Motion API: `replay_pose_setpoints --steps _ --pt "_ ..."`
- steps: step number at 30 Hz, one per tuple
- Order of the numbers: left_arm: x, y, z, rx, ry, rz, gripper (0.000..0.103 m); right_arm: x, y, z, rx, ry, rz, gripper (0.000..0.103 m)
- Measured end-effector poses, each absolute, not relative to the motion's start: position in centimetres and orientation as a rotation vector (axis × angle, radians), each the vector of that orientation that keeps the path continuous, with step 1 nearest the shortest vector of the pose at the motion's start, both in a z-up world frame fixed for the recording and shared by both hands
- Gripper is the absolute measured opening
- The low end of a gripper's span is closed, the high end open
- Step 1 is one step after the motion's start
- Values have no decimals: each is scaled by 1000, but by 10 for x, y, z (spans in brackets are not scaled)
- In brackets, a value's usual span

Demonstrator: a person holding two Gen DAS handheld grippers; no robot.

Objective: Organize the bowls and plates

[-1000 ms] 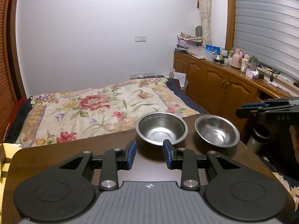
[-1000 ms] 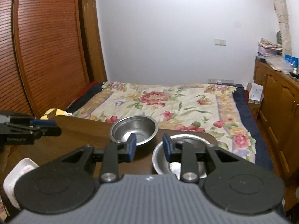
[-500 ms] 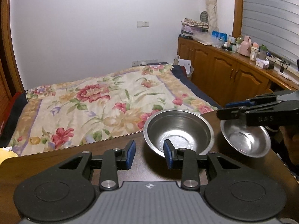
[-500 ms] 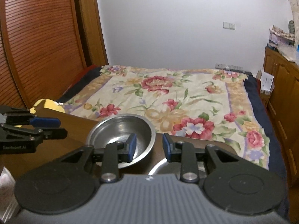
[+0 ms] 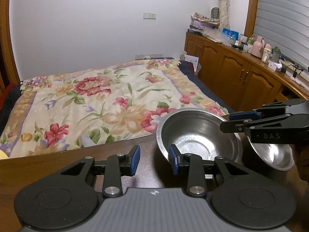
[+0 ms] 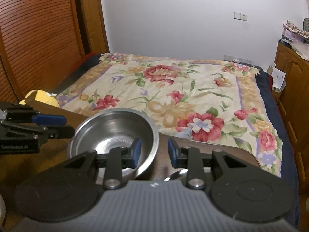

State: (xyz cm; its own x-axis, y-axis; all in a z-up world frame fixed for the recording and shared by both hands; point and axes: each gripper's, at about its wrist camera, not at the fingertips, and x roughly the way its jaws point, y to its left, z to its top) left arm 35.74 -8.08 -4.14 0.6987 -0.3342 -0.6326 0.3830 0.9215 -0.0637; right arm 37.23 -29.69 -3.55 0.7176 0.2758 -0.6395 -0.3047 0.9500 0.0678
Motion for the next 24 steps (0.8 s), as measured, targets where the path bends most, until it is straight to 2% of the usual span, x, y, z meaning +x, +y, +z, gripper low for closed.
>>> replay_pose_setpoints --steps 8,10,15,24 --pt "362 -85 -47 48 722 -434 31 379 -296 -42 -16 755 348 32" --pt "362 -87 -48 43 735 -441 27 380 -294 -43 -10 761 354 27" --pt "362 -86 -51 38 759 -446 25 380 -291 -44 8 776 374 25" --pt "349 -80 -36 33 741 -441 14 368 -287 -35 -10 753 385 16"
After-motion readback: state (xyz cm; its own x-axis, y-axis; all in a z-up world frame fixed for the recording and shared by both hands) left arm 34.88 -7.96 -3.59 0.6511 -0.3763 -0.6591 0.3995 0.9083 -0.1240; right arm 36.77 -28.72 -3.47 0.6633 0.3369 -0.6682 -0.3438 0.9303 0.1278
